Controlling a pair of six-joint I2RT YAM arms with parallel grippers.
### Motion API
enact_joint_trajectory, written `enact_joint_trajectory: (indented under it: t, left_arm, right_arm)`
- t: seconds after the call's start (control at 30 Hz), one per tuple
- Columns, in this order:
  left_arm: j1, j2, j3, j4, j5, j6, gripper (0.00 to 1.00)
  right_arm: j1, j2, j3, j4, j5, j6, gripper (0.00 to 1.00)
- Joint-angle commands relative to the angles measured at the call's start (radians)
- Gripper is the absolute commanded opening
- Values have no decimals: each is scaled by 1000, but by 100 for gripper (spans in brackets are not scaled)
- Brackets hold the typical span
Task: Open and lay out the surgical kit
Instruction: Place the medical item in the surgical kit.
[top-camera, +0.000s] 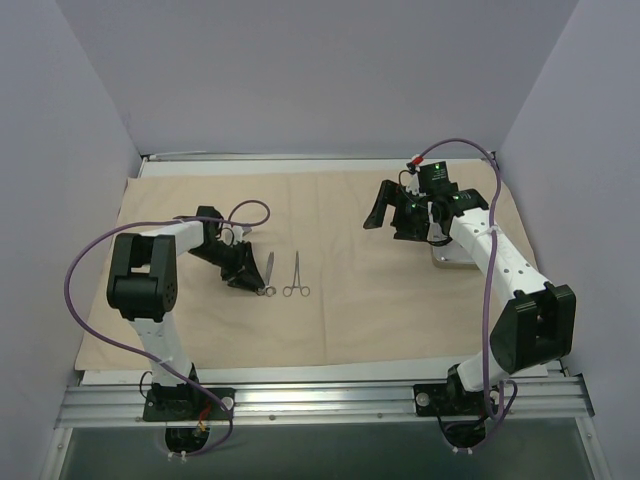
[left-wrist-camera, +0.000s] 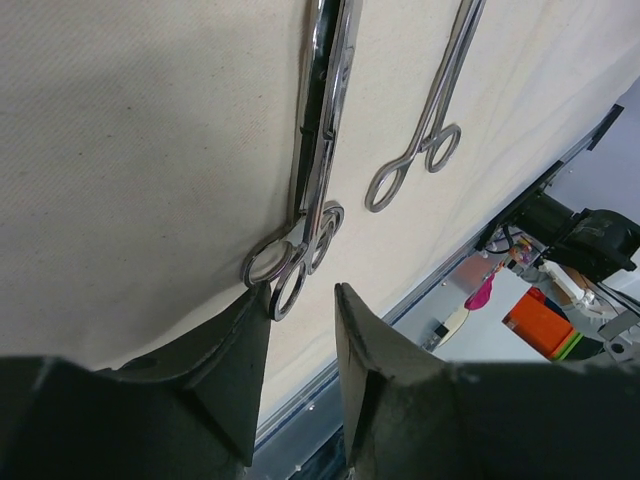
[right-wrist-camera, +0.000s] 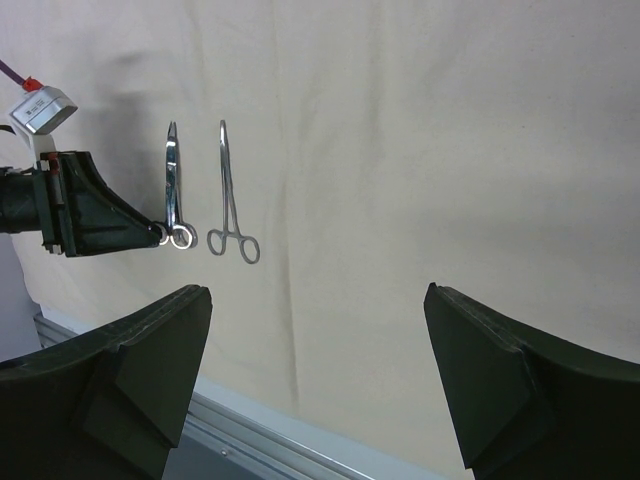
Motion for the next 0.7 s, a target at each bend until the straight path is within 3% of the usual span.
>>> enact_joint_trajectory:
  t: [0.0,0.57,0.67]
  left_arm:
    - [10,5,33,-11,-3,30,41]
    - [27,-10,1,-29,-43,13,48]
    - [27,-33,1,-50,-58,11,48]
  right_arm:
    - [-9,-9,3,5,-20,-15,92]
    - [-7,6,3,20,-24,-6,93]
    - [-9,10,8,17,-20,-7,100]
